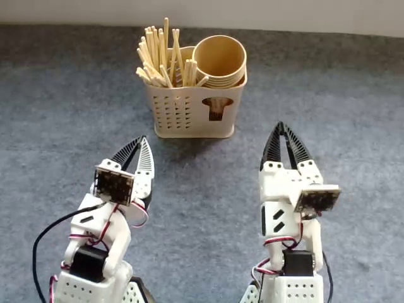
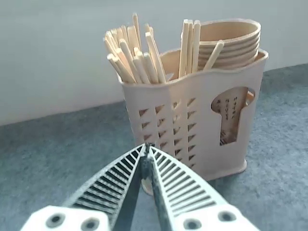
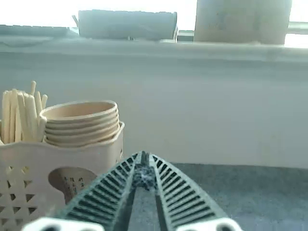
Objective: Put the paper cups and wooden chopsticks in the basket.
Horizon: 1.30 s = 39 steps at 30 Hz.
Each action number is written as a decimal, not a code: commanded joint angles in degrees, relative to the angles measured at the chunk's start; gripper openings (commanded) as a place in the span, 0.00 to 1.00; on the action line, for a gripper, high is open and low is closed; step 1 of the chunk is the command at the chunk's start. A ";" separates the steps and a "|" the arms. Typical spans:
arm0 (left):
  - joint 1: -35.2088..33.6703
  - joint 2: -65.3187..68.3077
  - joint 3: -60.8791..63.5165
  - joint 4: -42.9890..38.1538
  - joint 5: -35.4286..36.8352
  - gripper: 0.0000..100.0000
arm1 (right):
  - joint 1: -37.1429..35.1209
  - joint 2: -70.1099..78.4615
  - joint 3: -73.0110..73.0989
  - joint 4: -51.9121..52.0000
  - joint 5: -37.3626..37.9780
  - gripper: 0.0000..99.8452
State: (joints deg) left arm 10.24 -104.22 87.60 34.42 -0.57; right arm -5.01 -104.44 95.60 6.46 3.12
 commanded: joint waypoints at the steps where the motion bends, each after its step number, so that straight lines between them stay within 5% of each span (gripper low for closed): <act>1: -5.05 -0.57 4.18 -1.23 0.18 0.01 | 0.22 -0.66 7.60 -0.04 0.18 0.01; 11: -9.01 -0.31 9.54 5.63 0.18 0.01 | 1.54 -0.84 8.92 25.89 0.09 0.01; 19: -9.10 -0.31 9.54 27.25 0.18 0.01 | 1.71 -0.84 8.92 49.10 0.09 0.01; 27: -9.19 -0.31 9.54 40.00 0.18 0.01 | 1.71 -0.84 8.84 59.47 0.09 0.01; 39: -21.41 -0.31 9.54 40.88 0.44 0.01 | 1.80 -0.84 8.66 65.01 0.26 0.01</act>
State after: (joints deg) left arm -6.99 -104.04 96.04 74.95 -0.57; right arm -3.96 -104.53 95.78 71.16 3.12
